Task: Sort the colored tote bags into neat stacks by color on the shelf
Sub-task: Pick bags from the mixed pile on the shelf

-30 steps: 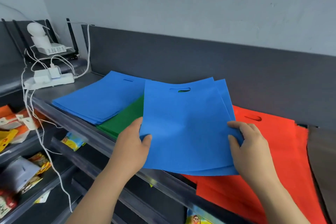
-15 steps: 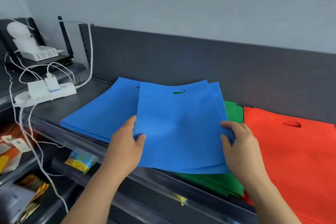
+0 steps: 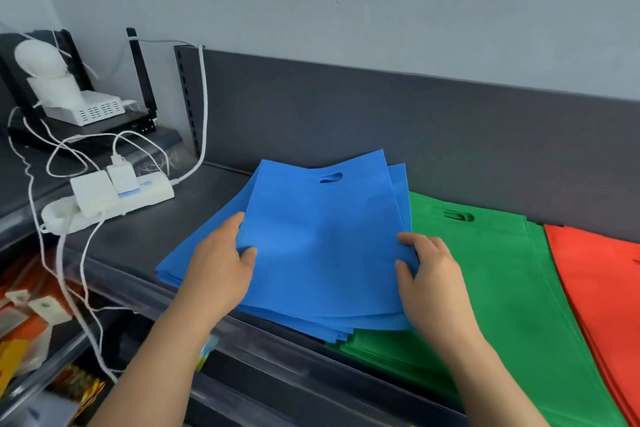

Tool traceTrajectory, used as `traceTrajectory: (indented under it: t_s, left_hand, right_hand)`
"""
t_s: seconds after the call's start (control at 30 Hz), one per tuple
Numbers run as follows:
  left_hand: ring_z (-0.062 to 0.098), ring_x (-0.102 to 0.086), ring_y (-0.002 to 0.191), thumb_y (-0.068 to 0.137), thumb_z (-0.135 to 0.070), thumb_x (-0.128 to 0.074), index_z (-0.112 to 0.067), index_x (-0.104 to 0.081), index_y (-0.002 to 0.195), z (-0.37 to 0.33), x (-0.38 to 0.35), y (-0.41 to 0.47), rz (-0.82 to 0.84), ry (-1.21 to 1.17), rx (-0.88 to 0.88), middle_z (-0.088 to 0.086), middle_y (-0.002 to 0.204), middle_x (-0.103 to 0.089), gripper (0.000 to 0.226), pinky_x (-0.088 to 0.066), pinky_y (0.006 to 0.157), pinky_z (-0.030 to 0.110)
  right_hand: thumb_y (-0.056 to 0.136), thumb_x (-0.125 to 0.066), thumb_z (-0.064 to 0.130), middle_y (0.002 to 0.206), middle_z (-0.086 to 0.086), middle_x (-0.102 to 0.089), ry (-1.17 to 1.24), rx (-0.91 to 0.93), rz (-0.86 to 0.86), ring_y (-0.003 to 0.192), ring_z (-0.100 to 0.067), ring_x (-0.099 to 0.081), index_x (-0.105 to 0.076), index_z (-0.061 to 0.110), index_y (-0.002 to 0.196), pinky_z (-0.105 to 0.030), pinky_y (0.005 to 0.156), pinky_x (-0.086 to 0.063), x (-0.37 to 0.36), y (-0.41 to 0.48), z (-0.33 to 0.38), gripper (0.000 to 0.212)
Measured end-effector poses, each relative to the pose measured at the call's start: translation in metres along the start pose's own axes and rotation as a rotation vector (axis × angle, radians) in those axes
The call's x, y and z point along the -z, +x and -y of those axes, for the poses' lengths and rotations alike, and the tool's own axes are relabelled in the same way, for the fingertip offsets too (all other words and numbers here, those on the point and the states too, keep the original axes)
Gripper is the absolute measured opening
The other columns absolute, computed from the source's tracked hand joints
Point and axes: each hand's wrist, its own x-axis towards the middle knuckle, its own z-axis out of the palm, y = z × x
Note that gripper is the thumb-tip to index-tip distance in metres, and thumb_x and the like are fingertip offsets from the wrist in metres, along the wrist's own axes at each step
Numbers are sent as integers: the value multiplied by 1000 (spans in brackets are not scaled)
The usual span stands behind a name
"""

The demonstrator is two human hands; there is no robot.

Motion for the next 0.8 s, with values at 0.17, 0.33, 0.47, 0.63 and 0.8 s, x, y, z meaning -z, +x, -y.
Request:
traceTrajectory:
  t_s: [0.17, 0.33, 0.47, 0.63, 0.8]
  left_hand:
    - [22, -51, 110, 95, -12, -48, -17, -36, 143, 21, 21, 31, 55, 92, -30, 3, 135, -51, 49, -43, 86, 33]
    - [21, -47, 90, 95, -11, -45, -13, -43, 128, 39, 32, 52, 117, 205, -79, 6, 114, -51, 34, -38, 73, 31]
    - [25, -48, 88, 94, -11, -44, -9, -43, 112, 54, 29, 63, 139, 313, -97, 10, 107, -49, 18, -42, 72, 35]
    - [22, -33, 85, 92, -10, -47, -7, -42, 109, 58, 28, 66, 146, 446, -107, 12, 111, -45, 18, -32, 72, 30]
    - [26, -40, 114, 95, -13, -46, -8, -43, 134, 49, 27, 62, 100, 397, -283, 6, 132, -46, 40, -38, 87, 31]
  right_hand:
    - [91, -53, 14, 127, -6, -49, -85, -101, 28, 110, -25, -51, -39, 11, 139, -31, 88, -40, -30, -1, 31, 50]
    - [92, -53, 27, 104, -6, -53, -228, -205, 81, 97, -27, -55, -51, 10, 119, -29, 69, -37, -49, -8, 49, 32]
    - [92, -50, 31, 107, -8, -55, -325, -212, 81, 93, -27, -57, -54, 7, 116, -33, 76, -45, -59, -13, 55, 34]
    - [91, -47, 39, 113, -6, -51, -469, -198, 86, 104, -25, -51, -55, 12, 120, -34, 92, -42, -64, -14, 60, 40]
    - [91, -51, 32, 118, -5, -55, -491, -167, -21, 105, -25, -50, -55, 12, 122, -34, 88, -41, -51, -16, 66, 37]
